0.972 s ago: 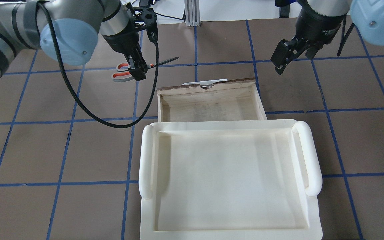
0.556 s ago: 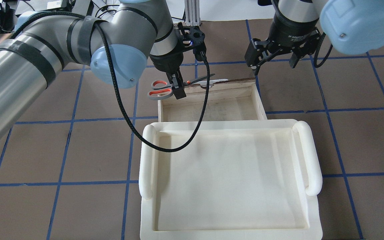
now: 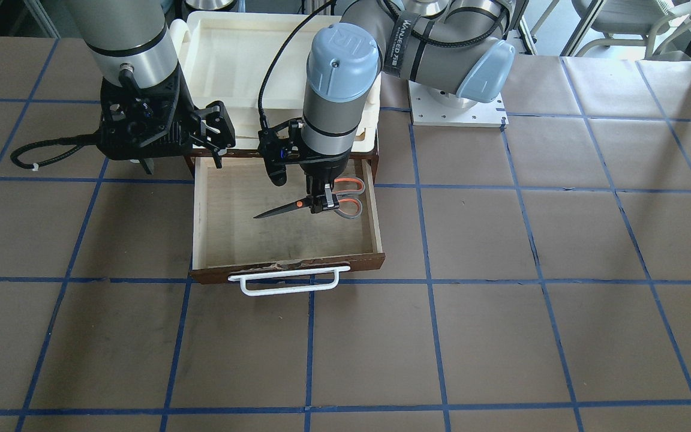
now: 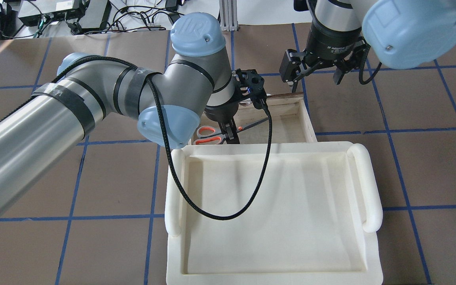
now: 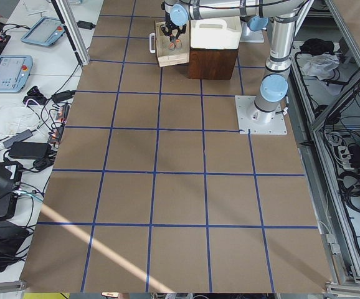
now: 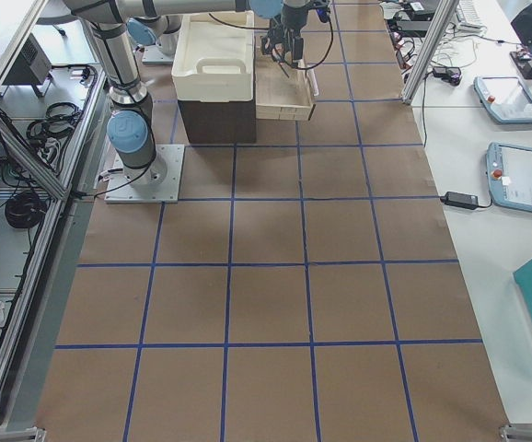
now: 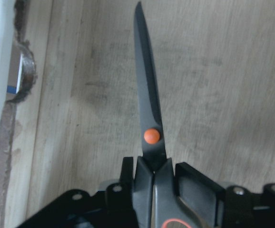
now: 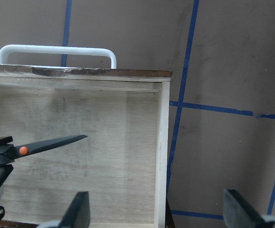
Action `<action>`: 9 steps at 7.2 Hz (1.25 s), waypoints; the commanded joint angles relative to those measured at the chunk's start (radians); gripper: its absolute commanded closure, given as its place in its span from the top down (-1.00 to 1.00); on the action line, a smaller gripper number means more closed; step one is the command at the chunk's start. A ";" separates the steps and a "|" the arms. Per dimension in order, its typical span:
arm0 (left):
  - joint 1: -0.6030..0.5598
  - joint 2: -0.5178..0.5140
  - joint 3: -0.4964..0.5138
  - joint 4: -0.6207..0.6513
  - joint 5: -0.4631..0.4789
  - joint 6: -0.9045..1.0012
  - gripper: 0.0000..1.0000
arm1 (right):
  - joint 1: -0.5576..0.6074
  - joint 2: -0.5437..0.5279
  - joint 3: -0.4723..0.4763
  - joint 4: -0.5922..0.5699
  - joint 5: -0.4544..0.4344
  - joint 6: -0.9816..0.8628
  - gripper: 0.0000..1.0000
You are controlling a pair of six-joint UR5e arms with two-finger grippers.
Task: Place scissors in drawer with both arms
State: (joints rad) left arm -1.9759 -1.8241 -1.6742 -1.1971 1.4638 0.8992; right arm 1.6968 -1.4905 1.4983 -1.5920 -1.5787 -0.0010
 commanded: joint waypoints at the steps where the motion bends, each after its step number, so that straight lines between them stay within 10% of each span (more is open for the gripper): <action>1: -0.026 -0.026 -0.010 0.010 0.045 -0.013 -0.82 | -0.046 -0.005 -0.001 -0.005 0.003 0.070 1.00; 4: -0.031 -0.024 -0.015 0.022 0.055 0.010 -0.47 | -0.063 -0.011 0.002 -0.006 0.003 0.105 1.00; 7: -0.029 -0.012 -0.019 0.027 0.037 -0.006 0.69 | -0.063 -0.011 0.003 -0.020 0.005 0.115 1.00; 9: -0.027 0.009 -0.009 0.036 0.029 -0.066 0.72 | -0.063 -0.010 0.002 -0.078 0.005 0.113 1.00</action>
State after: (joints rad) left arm -2.0042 -1.8315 -1.6891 -1.1635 1.4969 0.8769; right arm 1.6337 -1.5016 1.5003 -1.6458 -1.5730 0.1121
